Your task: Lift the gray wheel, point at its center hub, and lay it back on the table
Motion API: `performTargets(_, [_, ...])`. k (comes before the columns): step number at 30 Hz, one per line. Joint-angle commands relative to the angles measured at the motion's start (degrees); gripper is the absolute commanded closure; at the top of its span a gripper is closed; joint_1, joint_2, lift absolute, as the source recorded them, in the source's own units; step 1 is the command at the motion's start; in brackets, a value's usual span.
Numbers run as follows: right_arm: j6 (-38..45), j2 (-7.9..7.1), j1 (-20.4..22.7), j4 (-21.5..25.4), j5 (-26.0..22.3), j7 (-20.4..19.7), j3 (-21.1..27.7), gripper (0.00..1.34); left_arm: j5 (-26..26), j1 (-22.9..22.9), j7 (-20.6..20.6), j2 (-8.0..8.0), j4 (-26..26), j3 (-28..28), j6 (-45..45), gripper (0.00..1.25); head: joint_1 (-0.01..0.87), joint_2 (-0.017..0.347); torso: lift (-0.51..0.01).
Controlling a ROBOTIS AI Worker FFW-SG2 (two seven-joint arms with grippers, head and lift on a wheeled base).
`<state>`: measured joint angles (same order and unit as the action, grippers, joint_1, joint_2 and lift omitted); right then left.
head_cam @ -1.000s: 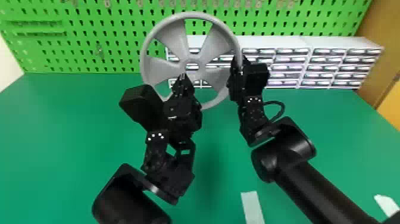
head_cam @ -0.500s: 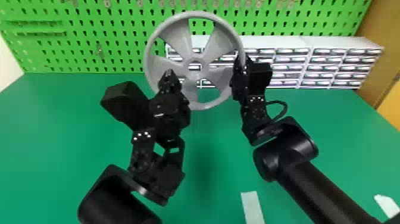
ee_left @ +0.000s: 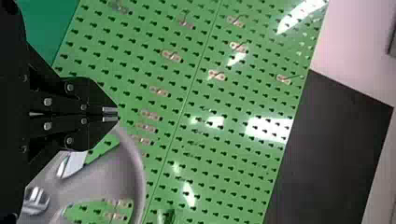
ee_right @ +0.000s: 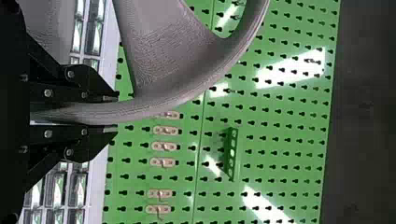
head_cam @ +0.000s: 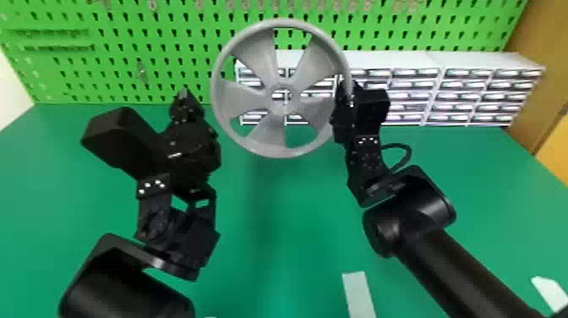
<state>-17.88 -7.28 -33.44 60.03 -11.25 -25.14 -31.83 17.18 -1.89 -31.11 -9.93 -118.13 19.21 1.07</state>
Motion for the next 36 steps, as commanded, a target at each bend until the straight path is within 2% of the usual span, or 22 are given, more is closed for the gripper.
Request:
performTargets(1, [2.4, -0.36, 0.0, 0.9, -1.1, 0.1, -0.2, 1.27, -1.1, -0.7, 0.0, 0.0, -0.8, -2.6, -0.7, 1.15, 0.692, 0.048, -0.096])
performTargets(9, [11.9, -1.42, -0.4, 4.8, -4.3, 0.3, 0.0, 1.27, -2.1, -1.1, 0.0, 0.09, -1.4, -5.0, -2.2, 1.15, 0.692, 0.048, -0.096])
performTargets(16, [23.1, -1.51, -0.5, 9.2, -6.9, 2.0, 1.9, 1.27, -2.7, -1.2, 0.0, 0.09, -1.4, -6.6, -3.7, 1.15, 0.692, 0.048, -0.096])
performTargets(21, [32.6, -1.15, -0.8, 12.1, -8.9, 4.2, 4.4, 1.27, -2.7, -1.3, 0.0, 0.09, -1.4, -6.9, -3.7, 1.15, 0.692, 0.048, -0.096])
performTargets(28, [48.3, 0.16, -2.3, 14.1, -8.4, 9.0, 8.8, 1.27, -2.8, -1.3, 0.0, 0.09, -1.4, -6.7, -3.7, 1.15, 0.692, 0.048, -0.096])
performTargets(33, [61.7, 0.34, -5.5, 14.9, -9.1, 9.1, 8.5, 1.27, -2.8, -1.2, 0.1, 0.09, -1.4, -6.5, -3.6, 1.15, 0.692, 0.048, -0.096])
performTargets(36, [67.0, 0.6, -7.0, 14.9, -9.3, 9.2, 7.9, 1.27, -2.8, -1.0, 0.1, 0.09, -1.4, -6.4, -3.6, 1.15, 0.692, 0.048, -0.096])
